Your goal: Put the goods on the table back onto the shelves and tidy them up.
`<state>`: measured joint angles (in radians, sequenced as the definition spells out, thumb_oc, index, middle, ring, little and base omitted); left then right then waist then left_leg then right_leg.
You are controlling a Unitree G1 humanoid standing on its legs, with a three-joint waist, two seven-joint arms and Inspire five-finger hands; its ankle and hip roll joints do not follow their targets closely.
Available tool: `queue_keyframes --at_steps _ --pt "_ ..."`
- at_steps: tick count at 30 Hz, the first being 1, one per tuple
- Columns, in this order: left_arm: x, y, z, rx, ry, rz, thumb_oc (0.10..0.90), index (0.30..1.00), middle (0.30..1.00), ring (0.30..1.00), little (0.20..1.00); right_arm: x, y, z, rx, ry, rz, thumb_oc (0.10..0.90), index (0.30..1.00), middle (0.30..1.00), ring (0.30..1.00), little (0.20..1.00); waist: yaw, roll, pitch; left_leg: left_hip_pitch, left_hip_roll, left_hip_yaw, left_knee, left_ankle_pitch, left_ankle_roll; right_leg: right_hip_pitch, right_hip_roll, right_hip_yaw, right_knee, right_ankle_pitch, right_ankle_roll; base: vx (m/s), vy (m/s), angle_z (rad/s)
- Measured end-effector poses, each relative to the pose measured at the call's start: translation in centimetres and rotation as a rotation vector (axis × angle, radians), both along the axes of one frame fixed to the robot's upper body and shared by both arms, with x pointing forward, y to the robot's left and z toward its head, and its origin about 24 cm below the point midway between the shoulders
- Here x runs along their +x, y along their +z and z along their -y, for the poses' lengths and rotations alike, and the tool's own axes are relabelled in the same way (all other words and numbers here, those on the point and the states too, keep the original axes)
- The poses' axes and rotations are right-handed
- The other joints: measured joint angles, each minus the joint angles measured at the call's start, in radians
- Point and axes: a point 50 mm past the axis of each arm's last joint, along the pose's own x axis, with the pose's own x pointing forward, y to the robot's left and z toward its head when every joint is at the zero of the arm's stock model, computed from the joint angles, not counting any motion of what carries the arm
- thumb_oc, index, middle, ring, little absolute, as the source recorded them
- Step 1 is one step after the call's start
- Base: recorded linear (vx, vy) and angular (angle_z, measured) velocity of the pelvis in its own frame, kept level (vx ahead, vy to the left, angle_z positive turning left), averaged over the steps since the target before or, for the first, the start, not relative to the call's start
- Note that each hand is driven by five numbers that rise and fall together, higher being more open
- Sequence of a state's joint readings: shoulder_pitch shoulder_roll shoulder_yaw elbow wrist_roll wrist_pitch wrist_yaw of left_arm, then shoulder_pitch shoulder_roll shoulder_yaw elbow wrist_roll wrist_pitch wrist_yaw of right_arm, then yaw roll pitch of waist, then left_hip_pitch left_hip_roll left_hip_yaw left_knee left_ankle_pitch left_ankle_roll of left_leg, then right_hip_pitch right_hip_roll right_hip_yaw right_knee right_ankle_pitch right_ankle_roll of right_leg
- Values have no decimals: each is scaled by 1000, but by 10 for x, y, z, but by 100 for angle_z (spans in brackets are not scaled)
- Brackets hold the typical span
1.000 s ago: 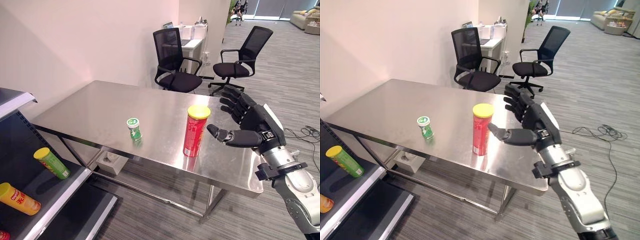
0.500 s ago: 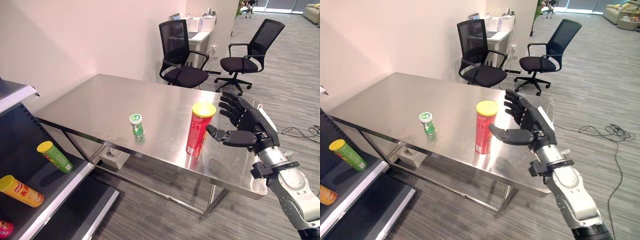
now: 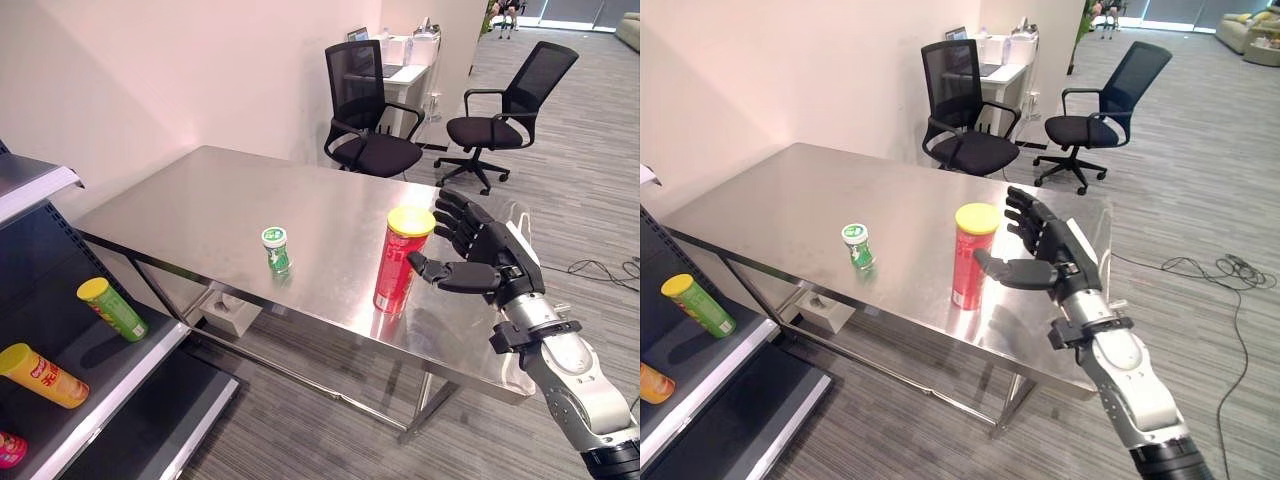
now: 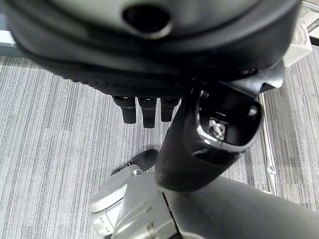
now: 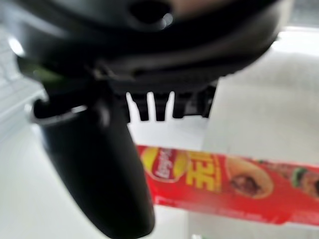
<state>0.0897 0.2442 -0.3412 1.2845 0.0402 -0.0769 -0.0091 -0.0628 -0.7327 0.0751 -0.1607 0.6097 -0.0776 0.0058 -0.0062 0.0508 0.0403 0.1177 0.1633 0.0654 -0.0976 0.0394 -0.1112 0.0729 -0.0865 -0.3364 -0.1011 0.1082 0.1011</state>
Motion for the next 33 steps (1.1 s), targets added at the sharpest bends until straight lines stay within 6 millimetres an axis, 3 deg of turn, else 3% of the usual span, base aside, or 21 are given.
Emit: queue_keyframes --at_steps 9,21,33 --pt "5 1 0 3 0 5 800 900 900 900 900 4 3 -2 6 -10 19 800 900 900 900 900 24 -1 0 -7 16 -16 0 2 -3 3 15 -17 0 -4 -7 8 -8 5" --pt "7 2 -4 8 2 19 800 900 900 900 900 13 -8 -7 23 -31 -16 800 900 900 900 900 51 -12 -4 -11 14 -23 0 9 -14 3 14 -22 0 -4 -7 1 0 1" --pt "4 2 -5 4 32 18 800 900 900 900 900 21 -15 -3 17 -71 -48 800 900 900 900 900 52 -15 -4 -13 15 -27 0 11 -16 4 14 -27 0 -4 -8 0 0 0"
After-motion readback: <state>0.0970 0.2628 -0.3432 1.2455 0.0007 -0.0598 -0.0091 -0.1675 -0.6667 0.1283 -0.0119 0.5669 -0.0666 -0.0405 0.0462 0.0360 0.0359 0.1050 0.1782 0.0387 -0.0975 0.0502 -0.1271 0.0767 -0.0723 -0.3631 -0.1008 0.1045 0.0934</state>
